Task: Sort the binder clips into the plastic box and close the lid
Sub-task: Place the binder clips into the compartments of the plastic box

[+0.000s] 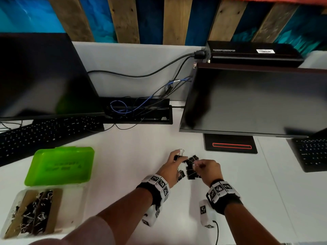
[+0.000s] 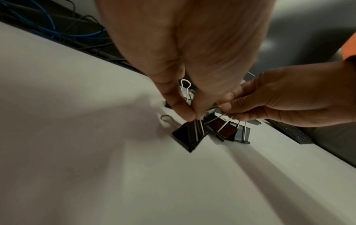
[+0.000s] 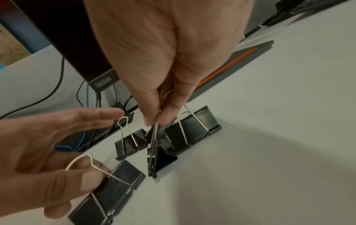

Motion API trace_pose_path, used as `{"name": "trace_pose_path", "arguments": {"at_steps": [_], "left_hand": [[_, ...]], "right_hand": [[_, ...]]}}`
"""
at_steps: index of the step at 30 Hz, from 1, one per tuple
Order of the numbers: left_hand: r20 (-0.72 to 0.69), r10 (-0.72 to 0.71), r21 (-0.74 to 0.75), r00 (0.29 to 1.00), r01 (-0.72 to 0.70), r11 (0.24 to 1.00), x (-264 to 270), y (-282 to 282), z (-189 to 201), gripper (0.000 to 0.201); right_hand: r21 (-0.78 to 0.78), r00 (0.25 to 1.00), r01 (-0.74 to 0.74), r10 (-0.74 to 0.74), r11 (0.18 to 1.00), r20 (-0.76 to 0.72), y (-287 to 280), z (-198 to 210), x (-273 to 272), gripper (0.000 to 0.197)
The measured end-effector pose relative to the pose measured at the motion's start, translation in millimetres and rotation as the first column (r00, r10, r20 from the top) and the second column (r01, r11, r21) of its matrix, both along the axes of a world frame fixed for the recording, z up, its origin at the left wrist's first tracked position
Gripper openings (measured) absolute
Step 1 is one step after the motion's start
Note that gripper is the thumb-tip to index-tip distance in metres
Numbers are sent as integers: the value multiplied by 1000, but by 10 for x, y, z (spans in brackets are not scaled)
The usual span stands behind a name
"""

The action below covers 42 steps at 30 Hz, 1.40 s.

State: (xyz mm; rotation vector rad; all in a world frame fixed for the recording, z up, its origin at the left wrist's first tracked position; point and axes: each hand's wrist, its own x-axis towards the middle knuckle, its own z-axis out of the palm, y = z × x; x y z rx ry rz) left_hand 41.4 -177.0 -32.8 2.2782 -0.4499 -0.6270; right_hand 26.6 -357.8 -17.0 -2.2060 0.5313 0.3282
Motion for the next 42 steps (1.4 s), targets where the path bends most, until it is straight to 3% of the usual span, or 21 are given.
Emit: {"name": "trace_pose_path", "arguments": {"at_steps": [3,9,13,15,17,21,28,36,39,42], "left_hand": [[-6,-38,45,999,38,998,84,-7,43,80],[-88,-27,26,996,29,999,233,-32,84,63],[-131,-38,4,991,38,999,230,-24,136,70],[-139,-68,-1,988,69,998,221,-10,135,62],[-99,-62,22,993,65,998,194,18,114,40],[-40,38,32,998,-36,999,75,165,100,18],[7,286,-25,958,-286,958,-75,879,376,16],[107,540,-48,835,-538,842,-500,2057,763,11],[118,641,-2,759,-645,764,-747,2425,786,13],[136,741,18,657,-750,661,-1008,2726,707,32]], "right_hand": [[-9,999,-34,34,999,-9,4,19,1,8],[-40,994,-103,102,994,-32,-22,46,23,10],[-65,990,-135,132,989,-47,4,81,28,14],[-70,990,-140,137,988,-42,31,95,21,14],[-83,990,-138,138,987,-4,65,106,19,20],[-75,981,-188,191,979,26,204,195,38,25],[-114,924,-367,376,923,65,840,368,262,25],[-89,752,-636,641,767,152,2160,642,510,23],[-88,639,-752,755,653,145,2655,693,484,29],[-96,478,-866,869,490,128,3109,719,383,30]]}}
